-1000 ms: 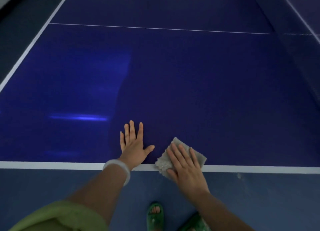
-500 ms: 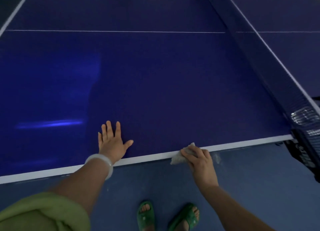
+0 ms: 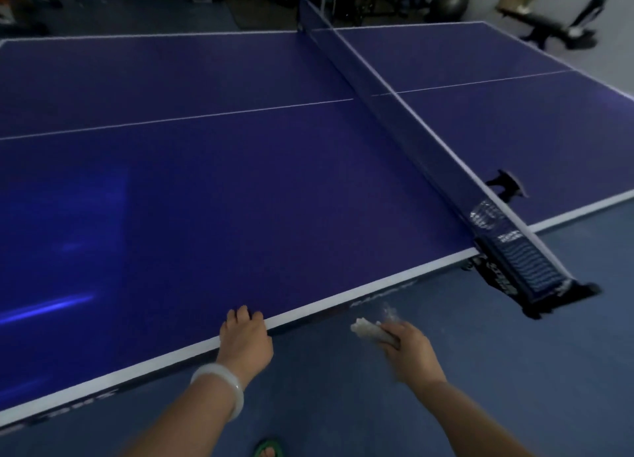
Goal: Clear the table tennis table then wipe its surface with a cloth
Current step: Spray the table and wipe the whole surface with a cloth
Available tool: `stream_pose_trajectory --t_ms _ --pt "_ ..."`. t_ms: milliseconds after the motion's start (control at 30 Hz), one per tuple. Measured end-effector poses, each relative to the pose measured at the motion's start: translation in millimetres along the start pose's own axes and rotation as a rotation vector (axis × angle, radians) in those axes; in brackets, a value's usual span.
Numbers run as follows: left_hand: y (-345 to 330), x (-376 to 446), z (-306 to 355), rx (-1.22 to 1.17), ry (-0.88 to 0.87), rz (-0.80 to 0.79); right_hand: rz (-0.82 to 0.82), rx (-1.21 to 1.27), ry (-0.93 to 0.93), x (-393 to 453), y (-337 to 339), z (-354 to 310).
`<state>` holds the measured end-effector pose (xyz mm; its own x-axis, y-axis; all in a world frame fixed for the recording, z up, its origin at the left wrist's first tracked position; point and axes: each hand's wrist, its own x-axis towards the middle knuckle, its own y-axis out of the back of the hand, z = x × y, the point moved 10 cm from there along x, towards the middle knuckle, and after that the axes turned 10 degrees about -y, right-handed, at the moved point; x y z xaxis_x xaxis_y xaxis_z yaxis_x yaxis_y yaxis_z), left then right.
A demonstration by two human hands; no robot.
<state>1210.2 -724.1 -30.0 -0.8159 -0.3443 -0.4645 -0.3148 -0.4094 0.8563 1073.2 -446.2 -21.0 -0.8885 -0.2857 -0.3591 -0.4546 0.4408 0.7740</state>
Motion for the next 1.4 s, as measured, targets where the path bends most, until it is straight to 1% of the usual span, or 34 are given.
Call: stream_pose_trajectory --t_ms 133,233,433,567,667,833,1000,1067,1200,1267,1333,1400 --pt "-11 -3 106 -0.088 -0.195 -0.040 -0.002 -0.017 -0.058 -19 44 64" --pt "-24 -12 196 -0.127 -0.294 -0.094 -0.004 -0.042 -0.166 -40 91 129" --pt "-62 -44 388 -0.153 -0.476 -0.143 0.117 0.028 -0.381 -86 203 273" --pt "-85 -66 506 -0.161 -0.616 -0.162 0.192 0.048 -0.435 -105 265 339" --pt "-93 -73 571 -0.133 -0.681 -0.168 0.210 0.071 -0.451 -107 300 372" --pt "-89 -56 645 -0.101 -0.714 -0.151 0.249 0.134 -0.459 -84 349 411" --pt "-80 -2 698 -0.132 -0.705 -0.138 0.254 0.147 -0.428 -30 391 432" --pt "-76 24 717 -0.154 -0.687 -0.144 0.261 0.140 -0.423 -7 411 440" --pt "-56 73 754 -0.179 -0.672 -0.118 0.218 0.110 -0.418 42 447 455" --pt "-46 98 771 -0.177 -0.658 -0.104 0.239 0.109 -0.406 67 471 459" --pt "-38 119 780 -0.165 -0.630 -0.095 0.252 0.102 -0.380 92 489 459" --pt "-30 138 785 -0.166 -0.603 -0.075 0.230 0.095 -0.337 118 498 456"
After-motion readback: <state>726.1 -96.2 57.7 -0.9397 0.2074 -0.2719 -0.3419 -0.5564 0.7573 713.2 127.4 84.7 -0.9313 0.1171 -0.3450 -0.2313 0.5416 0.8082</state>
